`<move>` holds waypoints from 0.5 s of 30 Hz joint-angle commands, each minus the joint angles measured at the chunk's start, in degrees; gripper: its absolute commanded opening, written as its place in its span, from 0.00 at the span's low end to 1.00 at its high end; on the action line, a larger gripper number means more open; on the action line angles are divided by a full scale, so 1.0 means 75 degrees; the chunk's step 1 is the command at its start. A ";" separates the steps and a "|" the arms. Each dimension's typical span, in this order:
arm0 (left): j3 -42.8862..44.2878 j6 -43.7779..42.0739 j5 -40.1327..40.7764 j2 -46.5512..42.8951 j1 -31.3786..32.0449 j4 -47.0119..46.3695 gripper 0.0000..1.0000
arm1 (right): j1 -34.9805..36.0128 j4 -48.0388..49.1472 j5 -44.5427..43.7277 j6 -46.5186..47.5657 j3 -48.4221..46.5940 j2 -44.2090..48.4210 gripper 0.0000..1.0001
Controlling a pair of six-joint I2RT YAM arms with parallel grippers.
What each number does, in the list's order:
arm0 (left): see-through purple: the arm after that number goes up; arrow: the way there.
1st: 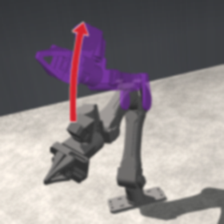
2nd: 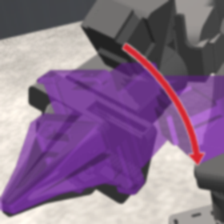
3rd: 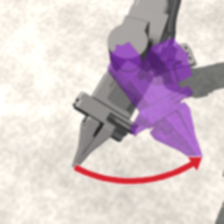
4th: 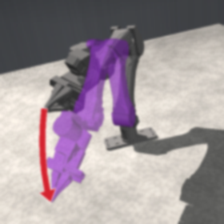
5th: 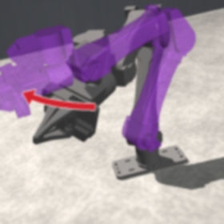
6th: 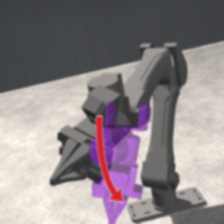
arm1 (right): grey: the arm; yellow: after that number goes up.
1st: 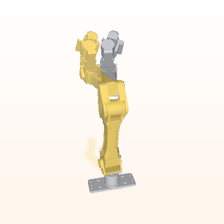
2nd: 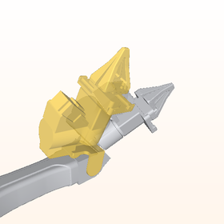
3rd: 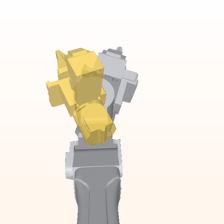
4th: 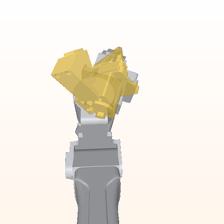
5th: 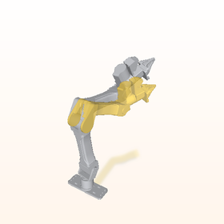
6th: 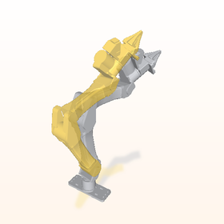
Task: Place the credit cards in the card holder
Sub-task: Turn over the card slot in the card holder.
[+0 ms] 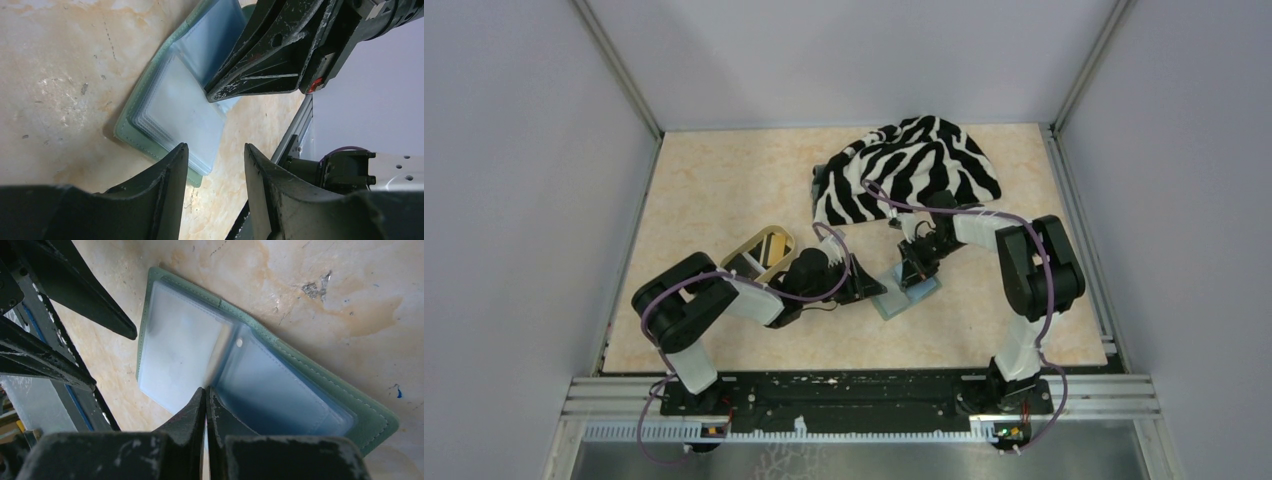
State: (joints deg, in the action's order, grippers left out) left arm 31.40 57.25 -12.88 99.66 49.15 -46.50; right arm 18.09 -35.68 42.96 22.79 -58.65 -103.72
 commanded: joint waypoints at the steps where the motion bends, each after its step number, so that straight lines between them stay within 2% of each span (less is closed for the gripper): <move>1: 0.0225 0.0133 0.0026 0.0158 0.0078 -0.0127 0.51 | -0.0033 -0.0122 0.0344 0.0091 -0.0286 -0.0028 0.03; 8: 0.0487 0.0132 0.0252 0.0409 0.0092 0.0510 0.54 | -0.0032 -0.0216 0.0704 0.0228 -0.0278 0.0119 0.22; 15: 0.0936 -0.0333 0.0560 0.0677 0.0092 0.1229 0.54 | -0.0033 -0.0288 0.0825 0.0325 -0.0294 0.0211 0.25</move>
State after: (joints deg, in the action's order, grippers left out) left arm 36.40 57.63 -11.05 103.04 49.52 -42.28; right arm 17.82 -37.26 46.41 23.99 -58.65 -103.77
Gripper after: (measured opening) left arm 0.541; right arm 0.239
